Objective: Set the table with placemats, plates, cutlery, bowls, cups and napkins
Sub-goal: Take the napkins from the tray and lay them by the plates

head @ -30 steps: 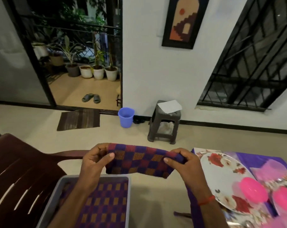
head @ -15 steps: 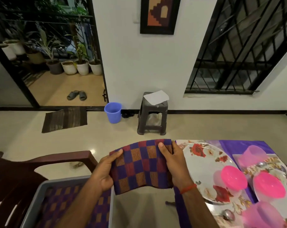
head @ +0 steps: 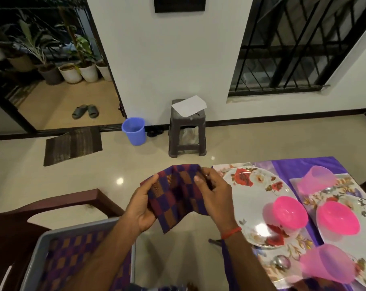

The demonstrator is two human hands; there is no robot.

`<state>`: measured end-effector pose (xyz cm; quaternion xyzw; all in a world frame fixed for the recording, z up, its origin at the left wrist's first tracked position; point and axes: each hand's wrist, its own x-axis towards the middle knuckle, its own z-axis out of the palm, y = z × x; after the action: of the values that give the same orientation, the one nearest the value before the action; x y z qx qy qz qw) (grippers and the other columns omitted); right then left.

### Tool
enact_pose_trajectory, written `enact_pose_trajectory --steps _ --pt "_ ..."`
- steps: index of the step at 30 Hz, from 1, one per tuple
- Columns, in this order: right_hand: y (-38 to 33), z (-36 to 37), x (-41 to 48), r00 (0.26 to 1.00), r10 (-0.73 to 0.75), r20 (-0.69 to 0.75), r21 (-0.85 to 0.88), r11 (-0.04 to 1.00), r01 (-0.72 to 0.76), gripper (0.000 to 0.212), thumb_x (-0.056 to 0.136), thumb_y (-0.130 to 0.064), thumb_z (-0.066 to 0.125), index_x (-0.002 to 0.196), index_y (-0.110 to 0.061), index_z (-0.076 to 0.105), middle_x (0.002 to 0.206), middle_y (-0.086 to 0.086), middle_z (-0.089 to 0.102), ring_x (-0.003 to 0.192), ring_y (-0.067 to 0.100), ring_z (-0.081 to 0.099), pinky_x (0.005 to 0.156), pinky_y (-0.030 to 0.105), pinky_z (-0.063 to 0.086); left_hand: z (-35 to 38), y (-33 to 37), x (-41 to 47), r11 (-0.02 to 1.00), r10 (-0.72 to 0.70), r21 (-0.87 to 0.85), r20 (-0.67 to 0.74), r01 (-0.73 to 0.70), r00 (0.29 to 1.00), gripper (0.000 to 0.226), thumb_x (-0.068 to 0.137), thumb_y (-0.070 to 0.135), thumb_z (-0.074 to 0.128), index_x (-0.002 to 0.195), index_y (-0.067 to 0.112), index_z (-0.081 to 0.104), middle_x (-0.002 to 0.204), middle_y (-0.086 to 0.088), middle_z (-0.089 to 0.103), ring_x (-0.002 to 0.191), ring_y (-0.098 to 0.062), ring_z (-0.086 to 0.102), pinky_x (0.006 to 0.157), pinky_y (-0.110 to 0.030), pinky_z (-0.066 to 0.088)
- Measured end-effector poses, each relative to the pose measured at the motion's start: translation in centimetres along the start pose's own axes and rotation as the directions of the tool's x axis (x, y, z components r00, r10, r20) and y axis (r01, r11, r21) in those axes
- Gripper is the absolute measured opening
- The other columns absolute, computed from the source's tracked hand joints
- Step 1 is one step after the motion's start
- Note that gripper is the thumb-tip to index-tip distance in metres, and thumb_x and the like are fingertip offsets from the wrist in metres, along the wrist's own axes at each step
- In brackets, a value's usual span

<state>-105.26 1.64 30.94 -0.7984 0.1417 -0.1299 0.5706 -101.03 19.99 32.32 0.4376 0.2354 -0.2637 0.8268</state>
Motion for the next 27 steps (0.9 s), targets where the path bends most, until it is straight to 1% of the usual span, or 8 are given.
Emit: enact_pose_trajectory --steps 2,5,10,13,16,20,24,27 --pt "-1.0 1.1 -0.1 0.995 -0.051 0.090 0.039 0.998 0.047 0.022 0.097 -0.029 0.065 0.118 -0.036 0.068 0.105 -0.028 0.070 0.103 -0.004 0.065 0.086 0.011 0.051 1.2 -0.2 0.3 1.000 0.011 -0.019 0.080 -0.009 0.997 0.044 0.090 0.041 0.063 0.123 0.012 0.069 0.118 -0.016 0.073 0.103 -0.033 0.070 0.085 -0.050 0.057" --pt "-1.8 3.2 -0.5 0.979 -0.120 0.165 -0.020 0.992 0.125 0.031 0.097 -0.036 0.065 0.127 -0.033 0.068 0.112 -0.021 0.072 0.103 -0.001 0.066 0.091 0.019 0.054 2.7 -0.3 1.2 0.999 0.038 -0.038 0.085 -0.035 0.996 0.052 0.082 0.049 0.067 0.117 0.011 0.067 0.115 -0.019 0.068 0.113 -0.036 0.065 0.091 -0.057 0.055" --pt "-1.5 3.9 1.6 0.970 -0.076 0.232 -0.100 0.990 0.101 0.057 0.092 -0.061 0.059 0.145 -0.039 0.051 0.126 -0.020 0.067 0.114 0.000 0.062 0.098 0.024 0.054 4.2 0.9 3.2 0.999 0.019 -0.041 0.090 -0.016 0.996 0.068 0.086 0.065 0.058 0.122 0.009 0.066 0.113 -0.015 0.068 0.110 -0.034 0.068 0.078 -0.051 0.060" --pt "-1.4 4.1 3.9 0.967 -0.106 0.233 -0.295 0.940 0.174 0.058 0.096 -0.048 0.061 0.150 -0.036 0.043 0.129 -0.015 0.065 0.115 0.005 0.061 0.101 0.022 0.052 4.6 2.0 5.5 1.000 -0.001 -0.024 0.134 0.004 0.991 0.068 0.094 0.068 0.045 0.128 0.012 0.065 0.120 -0.008 0.066 0.111 -0.032 0.066 0.077 -0.053 0.059" --pt "-1.3 4.6 7.5 0.982 -0.102 0.159 -0.328 0.933 0.150 0.044 0.102 -0.031 0.055 0.146 -0.033 0.048 0.120 -0.009 0.070 0.107 0.009 0.066 0.095 0.029 0.056 5.1 4.1 8.6 0.996 0.004 0.085 0.191 -0.021 0.982 0.069 0.094 0.069 0.044 0.127 0.013 0.066 0.138 0.000 0.061 0.130 -0.028 0.055 0.087 -0.062 0.056" --pt "-2.3 4.5 12.1 0.999 -0.042 0.033 -0.151 0.987 0.047 0.034 0.103 -0.020 0.053 0.134 -0.031 0.057 0.111 -0.010 0.071 0.099 0.003 0.066 0.083 0.017 0.055 6.4 7.2 12.0 0.951 0.051 0.284 0.232 -0.118 0.971 0.056 0.085 0.060 0.060 0.126 0.023 0.067 0.131 0.008 0.066 0.131 -0.022 0.055 0.096 -0.061 0.053" --pt "-3.4 5.8 16.3 0.989 0.114 -0.092 0.233 0.968 -0.090 0.031 0.102 -0.012 0.053 0.119 -0.038 0.059 0.109 -0.011 0.071 0.101 0.009 0.069 0.082 0.029 0.060 6.9 9.6 16.5 0.907 -0.026 0.411 0.257 -0.085 0.966 0.036 0.095 0.042 0.064 0.127 0.028 0.058 0.123 -0.001 0.072 0.117 -0.027 0.066 0.086 -0.055 0.060" --pt "-3.3 6.3 18.4 0.958 0.229 -0.170 0.381 0.912 -0.151 0.026 0.101 -0.012 0.055 0.122 -0.027 0.059 0.112 -0.005 0.071 0.101 0.014 0.071 0.080 0.032 0.061 6.9 10.5 18.9 0.839 -0.109 0.539 0.296 -0.072 0.949 0.035 0.097 0.039 0.063 0.127 0.022 0.060 0.116 -0.003 0.076 0.106 -0.026 0.073 0.086 -0.048 0.060"
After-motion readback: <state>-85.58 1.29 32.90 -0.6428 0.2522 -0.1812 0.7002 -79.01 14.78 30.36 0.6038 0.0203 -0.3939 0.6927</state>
